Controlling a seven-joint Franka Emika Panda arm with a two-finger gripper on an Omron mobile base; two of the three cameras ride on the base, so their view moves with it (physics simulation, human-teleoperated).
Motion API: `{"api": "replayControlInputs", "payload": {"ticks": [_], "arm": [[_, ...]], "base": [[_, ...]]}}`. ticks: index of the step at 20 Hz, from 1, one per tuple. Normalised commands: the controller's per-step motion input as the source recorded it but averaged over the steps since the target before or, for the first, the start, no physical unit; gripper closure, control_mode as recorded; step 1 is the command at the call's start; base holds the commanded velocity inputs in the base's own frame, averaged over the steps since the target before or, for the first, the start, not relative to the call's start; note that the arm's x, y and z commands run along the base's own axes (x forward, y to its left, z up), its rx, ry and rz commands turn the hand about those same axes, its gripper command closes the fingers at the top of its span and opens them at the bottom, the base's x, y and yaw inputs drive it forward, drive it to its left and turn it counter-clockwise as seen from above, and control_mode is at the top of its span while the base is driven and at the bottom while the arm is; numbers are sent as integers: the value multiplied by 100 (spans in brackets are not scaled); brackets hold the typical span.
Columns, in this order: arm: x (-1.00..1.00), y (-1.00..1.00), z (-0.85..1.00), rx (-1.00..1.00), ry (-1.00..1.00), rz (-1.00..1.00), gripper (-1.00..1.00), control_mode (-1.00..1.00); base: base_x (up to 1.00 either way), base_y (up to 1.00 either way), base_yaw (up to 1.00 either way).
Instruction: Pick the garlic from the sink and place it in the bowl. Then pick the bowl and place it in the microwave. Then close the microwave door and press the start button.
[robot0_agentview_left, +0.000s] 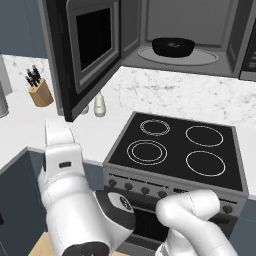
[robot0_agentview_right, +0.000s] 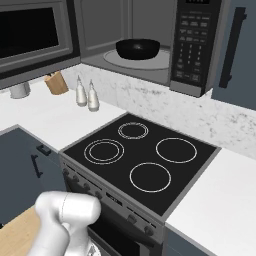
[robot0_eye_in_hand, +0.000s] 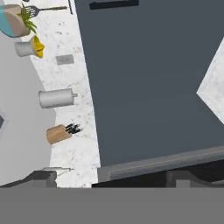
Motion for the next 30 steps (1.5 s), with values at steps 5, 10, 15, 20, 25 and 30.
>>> {"api": "replayControlInputs", "payload": {"ticks": [5, 10, 15, 20, 25, 30], "arm": [[52, 40, -27, 1, -1, -16, -100, -100], [73, 21, -27, 0, -1, -11, -100, -100], [88, 1, -13, 0, 0, -2, -100, -100], [68, 1, 0, 0, -1, -6, -100, -100], [61, 4, 0, 0, -6, -10, -100, -100], [65, 17, 0, 0, -4, -11, -100, -100]], "base": [[0, 0, 0], [0, 0, 0], [0, 0, 0], [0, 0, 0], [0, 0, 0], [0, 0, 0]]}}
